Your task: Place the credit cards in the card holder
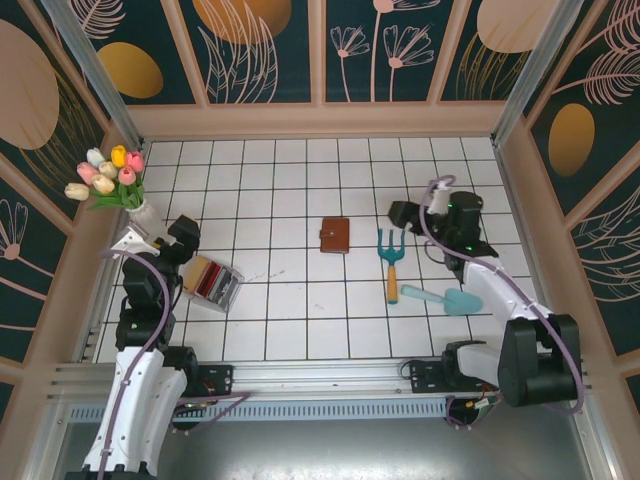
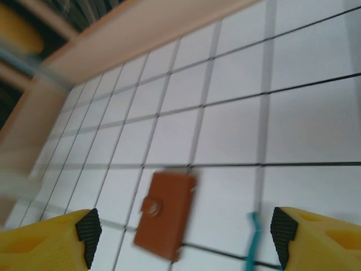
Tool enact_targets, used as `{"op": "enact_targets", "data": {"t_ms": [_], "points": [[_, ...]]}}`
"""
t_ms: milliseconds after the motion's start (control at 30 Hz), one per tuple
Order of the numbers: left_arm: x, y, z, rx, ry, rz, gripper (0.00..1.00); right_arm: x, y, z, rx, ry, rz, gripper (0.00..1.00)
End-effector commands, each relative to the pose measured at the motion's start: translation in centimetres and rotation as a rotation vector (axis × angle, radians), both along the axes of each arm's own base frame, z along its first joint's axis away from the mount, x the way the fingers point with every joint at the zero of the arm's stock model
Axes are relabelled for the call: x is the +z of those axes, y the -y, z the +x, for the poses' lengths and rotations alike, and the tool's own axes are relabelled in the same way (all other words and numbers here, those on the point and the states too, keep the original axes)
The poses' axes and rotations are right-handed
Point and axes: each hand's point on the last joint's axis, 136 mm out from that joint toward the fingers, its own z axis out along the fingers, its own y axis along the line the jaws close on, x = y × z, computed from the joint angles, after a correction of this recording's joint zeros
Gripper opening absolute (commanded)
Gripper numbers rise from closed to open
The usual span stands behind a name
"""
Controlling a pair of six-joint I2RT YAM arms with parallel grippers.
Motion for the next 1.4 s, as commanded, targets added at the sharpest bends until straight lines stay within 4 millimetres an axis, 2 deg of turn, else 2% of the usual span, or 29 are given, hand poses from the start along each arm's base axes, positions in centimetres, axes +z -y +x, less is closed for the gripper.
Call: {"op": "enact_targets", "data": {"t_ms": [0,100,233,333,467,533,600,667,800,833,933,1000,1067,1100,1200,1267,1300,1367], "points": [[-0.9,4.5,-0.8,-0.233,-0.069,-0.172,0.99,-1.0,-4.9,0.0,0.111,-0.099,-0.041,0.77],[-0.5,6.6,-0.2,-0.361,-0.097,-0.185,0.99,-3.9,-7.7,1.9,0.102,-0.209,-0.087,0.65],[-2.5,7.0,-0.3,-0.392,-0.252,-0.150,0.99,-7.0,-10.8,4.5,0.133,-0.321,-0.132,0.49],[-2.9,7.1,-0.7,-0.397,-0.262,-0.148,0.99,-9.0,-13.5,5.5,0.198,-0.369,-0.168,0.44],[-3.3,7.9,-0.8,-0.435,-0.253,-0.190,0.99,-11.5,-14.9,6.8,0.204,-0.427,-0.182,0.42],[-3.9,8.0,-0.8,-0.440,-0.267,-0.205,0.99,-13.6,-14.9,6.7,0.200,-0.481,-0.221,0.42],[-4.4,7.8,-0.9,-0.427,-0.289,-0.201,0.99,-15.3,-14.5,6.0,0.202,-0.525,-0.261,0.42],[-4.4,7.6,-0.9,-0.417,-0.295,-0.186,0.99,-16.8,-14.2,4.1,0.229,-0.574,-0.276,0.41],[-3.8,7.7,-0.6,-0.429,-0.287,-0.186,0.99,-18.5,-13.5,-1.5,0.299,-0.629,-0.315,0.40],[-3.8,8.0,-0.5,-0.444,-0.286,-0.193,0.99,-18.4,-14.3,-3.7,0.347,-0.622,-0.313,0.40],[-3.8,8.8,-0.3,-0.490,-0.295,-0.203,0.99,-18.0,-14.7,-8.7,0.464,-0.588,-0.322,0.39],[-3.7,9.3,-0.2,-0.521,-0.298,-0.201,0.99,-17.1,-15.1,-11.7,0.581,-0.540,-0.332,0.37],[-3.5,10.1,0.0,-0.553,-0.300,-0.189,0.99,-15.9,-15.5,-13.6,0.677,-0.468,-0.370,0.37],[-3.6,10.5,0.2,-0.564,-0.309,-0.180,0.99,-14.8,-15.7,-14.0,0.707,-0.422,-0.378,0.37],[-3.7,12.1,0.5,-0.611,-0.338,-0.152,0.99,-10.8,-15.6,-13.0,0.658,-0.316,-0.360,0.38],[-3.9,13.6,0.6,-0.656,-0.361,-0.143,0.98,-9.0,-14.4,-12.2,0.548,-0.287,-0.360,0.40],[-4.0,14.4,0.6,-0.681,-0.371,-0.136,0.98,-8.8,-13.3,-12.0,0.481,-0.302,-0.356,0.38],[-4.7,15.7,0.5,-0.709,-0.396,-0.119,0.98,-8.9,-11.9,-12.9,0.431,-0.347,-0.315,0.38]]}}
